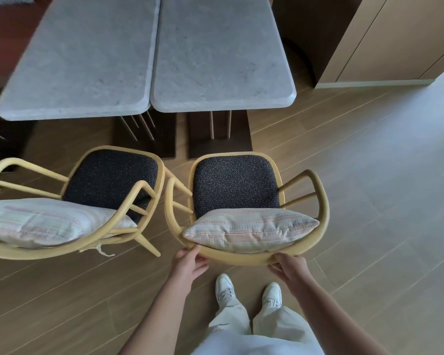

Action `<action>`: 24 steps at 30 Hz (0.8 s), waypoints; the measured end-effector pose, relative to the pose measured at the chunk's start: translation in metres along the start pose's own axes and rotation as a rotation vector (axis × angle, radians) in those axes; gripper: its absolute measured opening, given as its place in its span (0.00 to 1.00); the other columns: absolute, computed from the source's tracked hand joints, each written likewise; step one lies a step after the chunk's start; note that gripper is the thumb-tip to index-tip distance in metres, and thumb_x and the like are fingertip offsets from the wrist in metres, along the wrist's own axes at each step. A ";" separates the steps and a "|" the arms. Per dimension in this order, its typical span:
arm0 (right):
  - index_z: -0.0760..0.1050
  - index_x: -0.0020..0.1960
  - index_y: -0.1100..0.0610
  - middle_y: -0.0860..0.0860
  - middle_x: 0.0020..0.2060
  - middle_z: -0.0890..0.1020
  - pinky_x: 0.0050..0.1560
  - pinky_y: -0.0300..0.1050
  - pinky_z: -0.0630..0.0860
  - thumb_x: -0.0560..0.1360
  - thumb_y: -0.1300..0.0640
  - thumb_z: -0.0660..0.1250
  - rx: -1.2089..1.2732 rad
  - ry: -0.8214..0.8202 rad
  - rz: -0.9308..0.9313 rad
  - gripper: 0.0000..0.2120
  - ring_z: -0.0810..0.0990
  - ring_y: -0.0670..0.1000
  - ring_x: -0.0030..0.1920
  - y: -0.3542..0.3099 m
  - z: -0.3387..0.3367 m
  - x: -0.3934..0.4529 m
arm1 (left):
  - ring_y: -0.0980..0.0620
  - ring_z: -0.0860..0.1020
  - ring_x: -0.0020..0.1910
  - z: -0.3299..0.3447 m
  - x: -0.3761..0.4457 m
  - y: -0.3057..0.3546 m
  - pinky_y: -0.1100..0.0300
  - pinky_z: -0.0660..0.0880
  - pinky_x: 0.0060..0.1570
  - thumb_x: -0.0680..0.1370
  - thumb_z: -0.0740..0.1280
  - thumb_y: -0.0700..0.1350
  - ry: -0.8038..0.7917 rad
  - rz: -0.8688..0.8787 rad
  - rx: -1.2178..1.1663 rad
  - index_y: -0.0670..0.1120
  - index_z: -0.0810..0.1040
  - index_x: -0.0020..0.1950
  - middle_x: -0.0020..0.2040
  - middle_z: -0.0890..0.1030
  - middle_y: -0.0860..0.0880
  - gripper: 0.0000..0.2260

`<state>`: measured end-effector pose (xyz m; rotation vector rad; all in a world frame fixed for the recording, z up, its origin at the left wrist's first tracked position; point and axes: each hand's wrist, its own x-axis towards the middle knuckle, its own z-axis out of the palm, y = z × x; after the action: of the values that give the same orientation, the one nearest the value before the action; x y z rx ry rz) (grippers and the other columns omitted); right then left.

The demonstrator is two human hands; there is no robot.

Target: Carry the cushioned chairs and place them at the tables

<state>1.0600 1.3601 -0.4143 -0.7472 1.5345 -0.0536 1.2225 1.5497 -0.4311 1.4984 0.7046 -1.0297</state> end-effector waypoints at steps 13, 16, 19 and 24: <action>0.68 0.71 0.60 0.56 0.66 0.76 0.68 0.55 0.69 0.79 0.57 0.65 -0.107 -0.070 -0.145 0.21 0.74 0.58 0.66 -0.008 0.001 -0.049 | 0.46 0.80 0.59 -0.023 -0.086 -0.010 0.51 0.78 0.53 0.85 0.59 0.53 -0.023 0.175 -0.133 0.45 0.72 0.69 0.62 0.80 0.44 0.17; 0.58 0.79 0.58 0.57 0.75 0.67 0.70 0.55 0.64 0.79 0.51 0.65 -0.162 -0.111 -0.296 0.33 0.68 0.60 0.73 -0.011 0.017 -0.072 | 0.49 0.79 0.61 -0.034 -0.109 -0.006 0.50 0.76 0.57 0.86 0.55 0.56 -0.017 0.282 -0.139 0.48 0.73 0.69 0.62 0.80 0.47 0.18; 0.58 0.80 0.54 0.53 0.77 0.65 0.69 0.52 0.63 0.82 0.46 0.60 -0.198 -0.229 -0.428 0.30 0.66 0.56 0.74 -0.018 0.032 -0.102 | 0.50 0.79 0.62 -0.048 -0.129 0.003 0.48 0.74 0.62 0.85 0.55 0.59 -0.009 0.381 -0.130 0.50 0.75 0.67 0.63 0.80 0.48 0.19; 0.65 0.78 0.51 0.49 0.75 0.69 0.76 0.59 0.61 0.83 0.39 0.54 -0.279 -0.385 -0.526 0.27 0.66 0.53 0.75 -0.020 0.049 -0.137 | 0.52 0.79 0.62 -0.067 -0.139 0.030 0.47 0.72 0.63 0.84 0.53 0.62 -0.073 0.491 -0.184 0.51 0.76 0.67 0.64 0.81 0.49 0.22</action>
<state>1.1021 1.4293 -0.2919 -1.2908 0.9593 -0.0823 1.2026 1.6248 -0.2939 1.3716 0.3408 -0.6224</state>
